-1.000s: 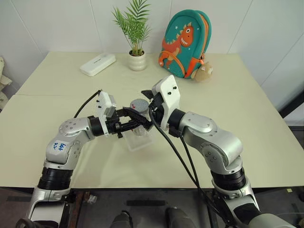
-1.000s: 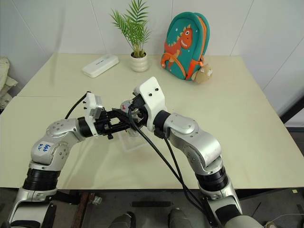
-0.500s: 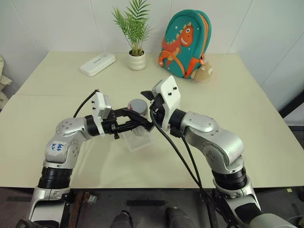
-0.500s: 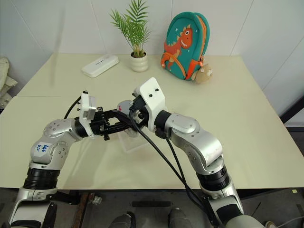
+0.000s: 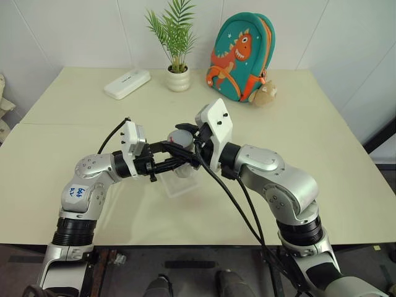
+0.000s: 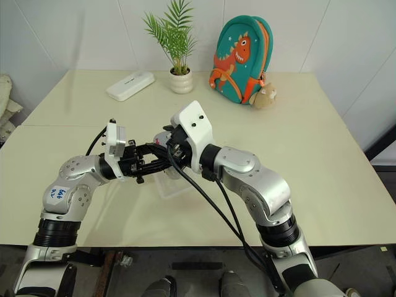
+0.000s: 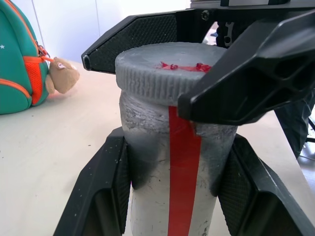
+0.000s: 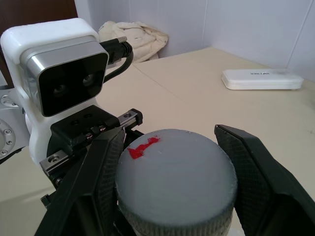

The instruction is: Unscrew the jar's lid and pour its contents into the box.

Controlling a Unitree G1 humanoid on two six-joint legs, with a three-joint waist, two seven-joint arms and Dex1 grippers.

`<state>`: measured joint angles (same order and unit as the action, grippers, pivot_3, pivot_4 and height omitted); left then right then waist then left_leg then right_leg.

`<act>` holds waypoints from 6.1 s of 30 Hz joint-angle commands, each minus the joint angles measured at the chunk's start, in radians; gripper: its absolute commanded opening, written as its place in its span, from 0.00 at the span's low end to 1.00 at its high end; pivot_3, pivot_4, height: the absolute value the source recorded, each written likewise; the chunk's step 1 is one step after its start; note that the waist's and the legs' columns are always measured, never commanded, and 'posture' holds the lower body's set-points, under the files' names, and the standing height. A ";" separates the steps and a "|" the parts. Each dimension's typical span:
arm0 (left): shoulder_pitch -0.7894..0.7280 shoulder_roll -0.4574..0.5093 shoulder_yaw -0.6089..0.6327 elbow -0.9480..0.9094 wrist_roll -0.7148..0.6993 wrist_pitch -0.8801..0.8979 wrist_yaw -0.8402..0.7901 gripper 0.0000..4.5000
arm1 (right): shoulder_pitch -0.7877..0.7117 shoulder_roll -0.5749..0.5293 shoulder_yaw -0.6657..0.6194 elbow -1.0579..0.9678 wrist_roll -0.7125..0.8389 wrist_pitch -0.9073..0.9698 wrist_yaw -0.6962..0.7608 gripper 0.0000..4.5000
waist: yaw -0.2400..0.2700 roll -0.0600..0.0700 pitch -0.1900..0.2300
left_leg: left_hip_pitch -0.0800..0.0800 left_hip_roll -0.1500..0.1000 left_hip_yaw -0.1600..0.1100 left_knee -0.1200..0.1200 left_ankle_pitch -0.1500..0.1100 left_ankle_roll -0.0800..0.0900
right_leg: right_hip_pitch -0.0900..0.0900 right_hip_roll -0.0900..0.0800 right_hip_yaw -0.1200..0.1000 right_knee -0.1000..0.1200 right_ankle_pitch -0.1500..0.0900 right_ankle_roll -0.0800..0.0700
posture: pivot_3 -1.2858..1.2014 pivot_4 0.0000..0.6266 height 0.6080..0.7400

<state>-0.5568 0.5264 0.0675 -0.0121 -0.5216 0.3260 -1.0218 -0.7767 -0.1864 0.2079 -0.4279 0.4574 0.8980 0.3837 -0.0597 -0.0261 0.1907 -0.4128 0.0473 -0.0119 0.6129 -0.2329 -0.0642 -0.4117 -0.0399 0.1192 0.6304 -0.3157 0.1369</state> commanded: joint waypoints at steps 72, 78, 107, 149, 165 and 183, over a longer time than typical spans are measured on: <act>-0.196 0.011 -0.055 0.275 0.033 -0.118 -0.312 0.44 | -0.115 -0.059 -0.009 0.169 0.080 -0.209 0.597 0.99 | 0.001 0.000 0.000 | 0.000 0.000 -0.002 0.003 0.001 0.000 | 0.000 0.000 -0.003 0.006 -0.001 -0.001 | 0.52 0.24 1.00; -0.192 0.024 -0.060 0.256 0.036 -0.110 -0.329 0.44 | -0.117 -0.068 0.004 0.186 0.057 -0.237 0.595 0.99 | 0.001 0.000 0.000 | 0.000 0.000 -0.002 0.003 0.001 0.000 | 0.000 0.000 -0.003 0.006 -0.001 -0.001 | 0.52 0.24 1.00; -0.175 0.049 -0.055 0.204 0.024 -0.100 -0.370 0.44 | -0.189 -0.071 0.024 0.355 -0.001 -0.325 0.631 0.99 | 0.001 0.000 0.000 | 0.000 0.000 -0.003 0.003 0.001 -0.001 | -0.001 0.000 -0.003 0.007 -0.001 -0.002 | 0.52 0.24 1.00; -0.232 0.030 -0.022 0.356 0.021 -0.174 -0.415 0.44 | -0.153 -0.142 -0.057 0.153 0.082 -0.174 0.511 0.99 | 0.001 0.000 0.000 | 0.000 0.000 -0.003 0.003 0.001 -0.001 | -0.001 0.000 -0.004 0.009 -0.002 -0.002 | 0.52 0.24 1.00; -0.277 0.013 -0.044 0.416 0.035 -0.179 -0.501 0.44 | -0.155 -0.073 0.029 0.286 -0.012 -0.256 0.473 0.99 | 0.001 0.000 0.000 | 0.000 0.000 -0.004 0.003 0.001 -0.001 | -0.001 0.001 -0.004 0.010 -0.002 -0.003 | 0.52 0.24 1.00; -0.228 0.019 -0.045 0.355 0.027 -0.197 -0.512 0.44 | -0.195 -0.080 0.007 0.366 -0.053 -0.291 0.516 0.99 | 0.000 0.000 0.000 | 0.000 0.000 -0.004 0.003 0.001 -0.001 | -0.002 0.001 -0.004 0.012 -0.003 -0.004 | 0.52 0.24 1.00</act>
<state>-0.7952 0.5375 0.0183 0.3940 -0.4811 0.1449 -1.5000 -0.9384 -0.2575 0.2421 -0.0444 0.4051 0.6263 0.9047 -0.0595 -0.0261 0.1907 -0.4126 0.0473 -0.0156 0.6163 -0.2316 -0.0650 -0.4134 -0.0393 0.1149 0.6423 -0.3182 0.1330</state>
